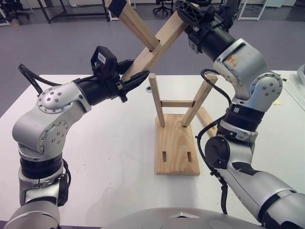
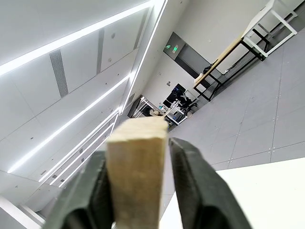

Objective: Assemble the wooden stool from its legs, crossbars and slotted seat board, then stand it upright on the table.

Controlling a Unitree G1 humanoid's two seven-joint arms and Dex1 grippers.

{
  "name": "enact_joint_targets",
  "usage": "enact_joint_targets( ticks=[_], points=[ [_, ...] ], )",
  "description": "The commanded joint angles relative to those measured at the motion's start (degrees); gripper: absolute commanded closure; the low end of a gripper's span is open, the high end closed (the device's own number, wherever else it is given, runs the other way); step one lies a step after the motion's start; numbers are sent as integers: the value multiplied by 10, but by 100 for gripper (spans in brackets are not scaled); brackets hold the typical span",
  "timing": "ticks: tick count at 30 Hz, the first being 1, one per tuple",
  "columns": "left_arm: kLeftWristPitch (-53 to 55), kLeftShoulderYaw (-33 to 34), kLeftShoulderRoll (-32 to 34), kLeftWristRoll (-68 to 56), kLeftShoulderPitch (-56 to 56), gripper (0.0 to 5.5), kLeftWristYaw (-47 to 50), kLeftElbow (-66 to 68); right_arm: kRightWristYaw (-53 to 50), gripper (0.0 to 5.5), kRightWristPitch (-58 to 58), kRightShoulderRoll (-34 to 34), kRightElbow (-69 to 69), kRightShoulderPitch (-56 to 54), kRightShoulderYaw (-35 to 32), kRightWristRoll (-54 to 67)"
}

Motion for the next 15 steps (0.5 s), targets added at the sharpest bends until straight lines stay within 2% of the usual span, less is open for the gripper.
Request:
enact_joint_targets(
  ticks=[1, 8, 9, 12, 15],
  points=[
    [-11, -2, 15, 6, 5, 344, -11, 0, -17, 440, -15, -14, -10, 11, 19, 29],
    [-24, -18, 24, 19, 8, 347, -27, 3, -20, 447, -67, -27, -29, 22, 35, 41],
    [-26, -20, 25, 22, 10, 309, -27, 3, -26, 447, -77, -25, -40, 31, 34, 43],
    [-29, -14, 31, 18, 14, 259, -30, 5, -69, 447, -109, -25, -93, 60, 29, 77],
    [-29, 20, 41, -2, 42, 205, -42, -11, -115, 447, -126, -59, -146, 83, 29, 114]
  ],
)
